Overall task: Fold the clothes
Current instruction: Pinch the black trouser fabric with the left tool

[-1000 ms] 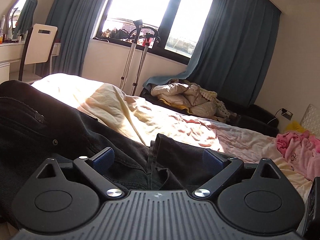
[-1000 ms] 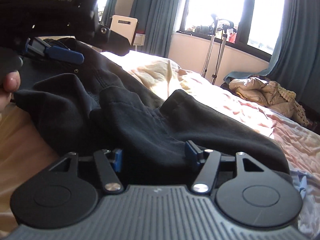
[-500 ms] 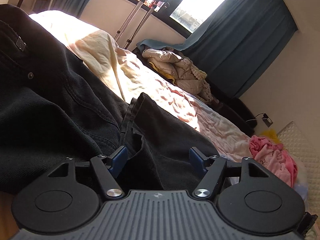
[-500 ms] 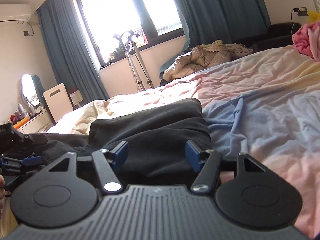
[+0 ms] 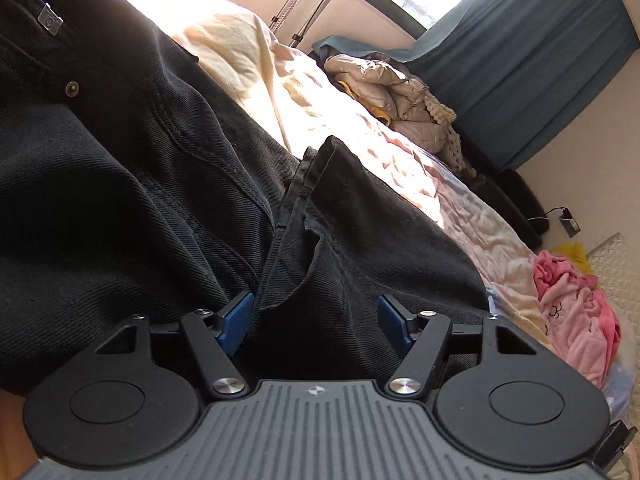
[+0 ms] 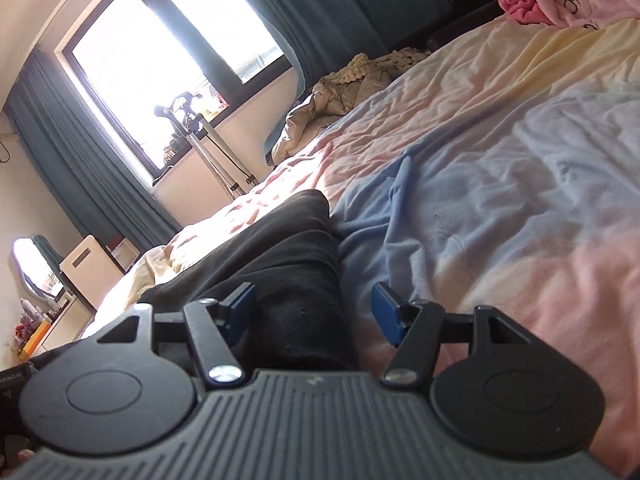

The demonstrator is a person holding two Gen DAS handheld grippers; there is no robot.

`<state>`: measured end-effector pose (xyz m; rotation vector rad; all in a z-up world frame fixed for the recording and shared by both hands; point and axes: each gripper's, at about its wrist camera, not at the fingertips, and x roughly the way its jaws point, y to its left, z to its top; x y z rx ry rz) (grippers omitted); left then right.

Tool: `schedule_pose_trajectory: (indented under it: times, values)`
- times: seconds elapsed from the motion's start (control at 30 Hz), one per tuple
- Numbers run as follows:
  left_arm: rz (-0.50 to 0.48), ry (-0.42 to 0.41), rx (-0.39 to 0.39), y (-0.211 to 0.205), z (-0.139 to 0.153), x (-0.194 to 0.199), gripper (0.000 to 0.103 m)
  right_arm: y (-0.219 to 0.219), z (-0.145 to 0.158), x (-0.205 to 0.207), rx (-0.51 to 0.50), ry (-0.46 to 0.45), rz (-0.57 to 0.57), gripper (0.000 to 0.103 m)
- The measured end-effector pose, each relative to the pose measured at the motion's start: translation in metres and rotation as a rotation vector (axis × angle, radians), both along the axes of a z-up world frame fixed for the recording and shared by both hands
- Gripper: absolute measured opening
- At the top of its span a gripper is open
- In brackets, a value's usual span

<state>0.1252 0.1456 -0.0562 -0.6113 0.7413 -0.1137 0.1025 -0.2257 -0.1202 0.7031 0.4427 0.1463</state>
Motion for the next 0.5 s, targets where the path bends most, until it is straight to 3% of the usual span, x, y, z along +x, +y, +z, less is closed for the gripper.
schedule_pose_trajectory:
  times: [0.1,0.13,0.17,0.3,0.43,0.5]
  values:
    - [-0.011,-0.009,-0.012,-0.002,-0.001,0.005,0.07,-0.009,-0.008,0.004,0.121,-0.003,0.008,0.065]
    - [-0.018,-0.012,-0.002,-0.004,-0.002,0.006,0.063,-0.01,-0.009,0.005,0.147,-0.007,0.014,0.065]
    - [-0.036,0.001,0.024,-0.008,-0.002,0.01,0.044,-0.01,-0.01,0.007,0.157,-0.008,0.019,0.065]
    - [-0.026,0.007,0.074,-0.012,-0.004,0.012,0.014,-0.003,-0.011,0.012,0.141,0.007,0.038,0.067]
    - [0.012,-0.079,0.094,-0.013,0.011,0.0,0.01,0.002,-0.01,0.014,0.123,0.012,0.049,0.069]
    - [0.038,-0.144,0.062,-0.008,0.023,-0.013,0.01,0.009,-0.001,0.011,0.077,-0.015,0.066,0.071]
